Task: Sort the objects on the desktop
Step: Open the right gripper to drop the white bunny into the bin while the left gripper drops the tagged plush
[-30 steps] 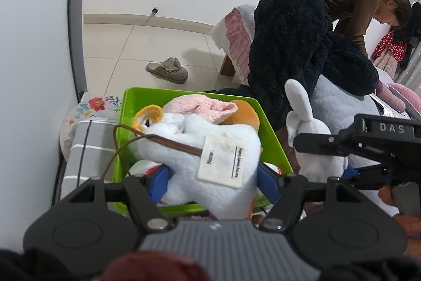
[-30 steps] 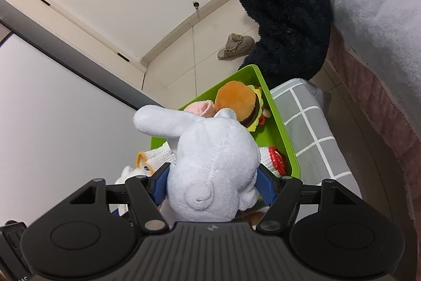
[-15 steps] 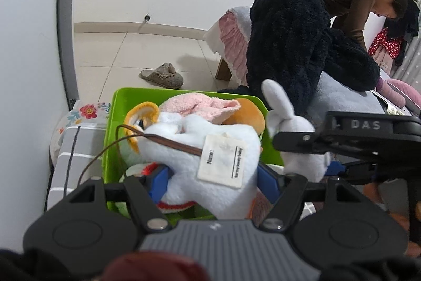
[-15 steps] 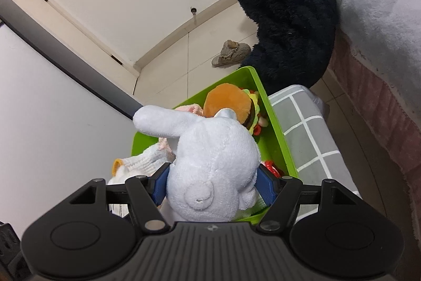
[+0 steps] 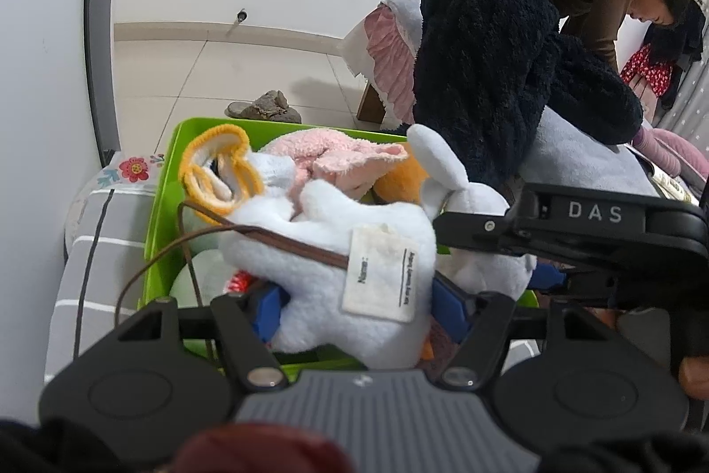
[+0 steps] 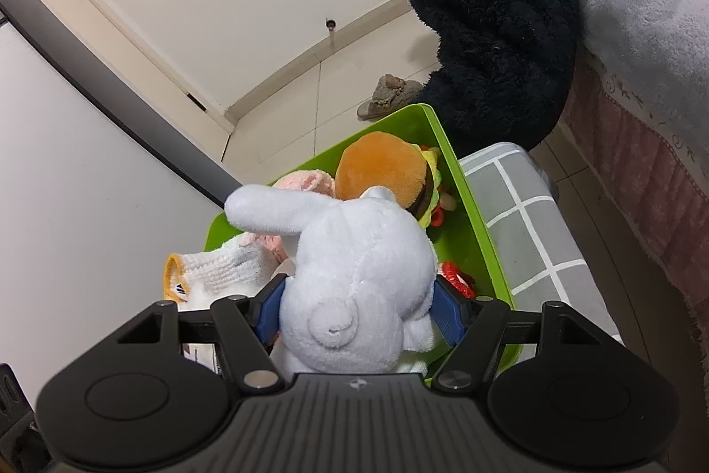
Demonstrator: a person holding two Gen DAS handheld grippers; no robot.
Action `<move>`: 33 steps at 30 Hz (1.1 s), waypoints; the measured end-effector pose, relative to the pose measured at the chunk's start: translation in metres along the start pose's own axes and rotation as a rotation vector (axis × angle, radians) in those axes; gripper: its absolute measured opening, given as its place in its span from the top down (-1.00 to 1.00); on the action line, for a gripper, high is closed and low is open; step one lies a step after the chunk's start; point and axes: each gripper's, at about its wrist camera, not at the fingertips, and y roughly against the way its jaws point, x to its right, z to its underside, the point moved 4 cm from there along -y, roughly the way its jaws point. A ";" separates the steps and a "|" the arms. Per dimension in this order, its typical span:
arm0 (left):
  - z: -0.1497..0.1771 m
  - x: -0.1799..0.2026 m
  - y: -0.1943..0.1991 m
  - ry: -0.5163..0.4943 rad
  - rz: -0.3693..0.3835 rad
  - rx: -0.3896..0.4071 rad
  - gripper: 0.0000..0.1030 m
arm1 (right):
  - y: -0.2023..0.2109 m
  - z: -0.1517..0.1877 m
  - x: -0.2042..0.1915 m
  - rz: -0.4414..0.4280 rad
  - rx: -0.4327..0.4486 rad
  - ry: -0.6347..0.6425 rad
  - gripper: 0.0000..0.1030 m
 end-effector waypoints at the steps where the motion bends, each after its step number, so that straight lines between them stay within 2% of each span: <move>1: 0.001 -0.001 -0.001 0.008 0.005 0.001 -0.27 | 0.000 0.000 0.000 -0.001 0.002 -0.002 -0.32; 8: -0.005 -0.001 0.000 0.027 -0.001 0.004 -0.25 | 0.007 -0.006 -0.007 -0.005 0.017 -0.017 -0.32; 18: -0.014 0.008 -0.018 -0.028 -0.036 0.012 -0.25 | -0.004 -0.022 -0.005 0.021 0.052 -0.022 -0.32; 23: -0.011 0.013 -0.025 -0.062 -0.061 0.003 -0.25 | -0.016 -0.021 -0.006 0.029 0.035 -0.016 -0.32; 28: -0.011 0.012 -0.021 -0.029 -0.040 0.003 -0.27 | -0.016 -0.018 -0.003 0.039 0.024 -0.014 -0.32; 33: -0.005 0.013 -0.013 0.003 -0.006 0.006 -0.61 | -0.008 -0.018 0.007 0.041 0.010 -0.045 -0.44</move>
